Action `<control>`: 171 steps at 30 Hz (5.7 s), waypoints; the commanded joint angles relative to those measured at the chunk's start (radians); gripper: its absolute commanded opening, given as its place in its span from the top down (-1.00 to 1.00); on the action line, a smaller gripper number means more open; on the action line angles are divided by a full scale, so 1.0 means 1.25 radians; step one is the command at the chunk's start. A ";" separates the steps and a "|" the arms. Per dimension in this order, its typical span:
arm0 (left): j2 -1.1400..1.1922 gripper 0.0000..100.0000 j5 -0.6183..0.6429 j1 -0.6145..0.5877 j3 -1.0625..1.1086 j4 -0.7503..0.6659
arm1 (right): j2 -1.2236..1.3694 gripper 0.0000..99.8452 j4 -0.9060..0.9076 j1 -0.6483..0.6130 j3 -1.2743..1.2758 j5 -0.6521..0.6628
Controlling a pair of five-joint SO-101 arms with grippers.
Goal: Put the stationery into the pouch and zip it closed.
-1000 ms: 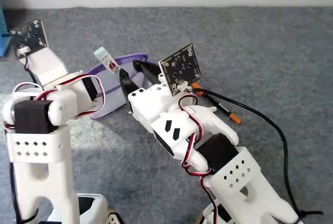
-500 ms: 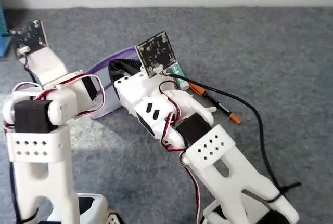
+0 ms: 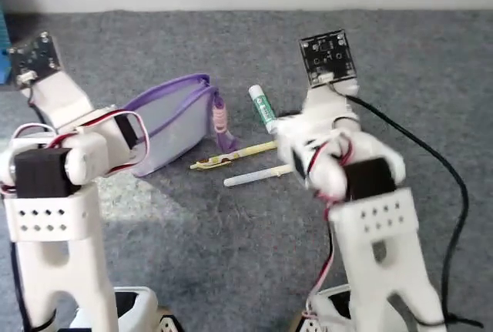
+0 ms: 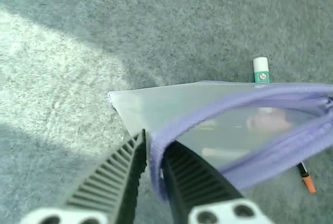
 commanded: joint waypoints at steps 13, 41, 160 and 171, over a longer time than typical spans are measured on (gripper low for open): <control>0.020 0.97 0.010 -0.032 -0.007 0.047 | 0.681 0.45 0.290 0.137 -0.538 0.108; 0.020 0.97 0.009 -0.031 -0.007 0.049 | 1.367 0.93 0.361 0.094 -1.237 0.259; 0.026 0.97 0.032 -0.036 -0.004 0.050 | 1.167 0.52 -0.182 -0.034 -0.865 0.129; 0.026 0.97 0.032 -0.036 -0.004 0.050 | 1.301 1.00 -0.186 -0.044 -0.978 0.130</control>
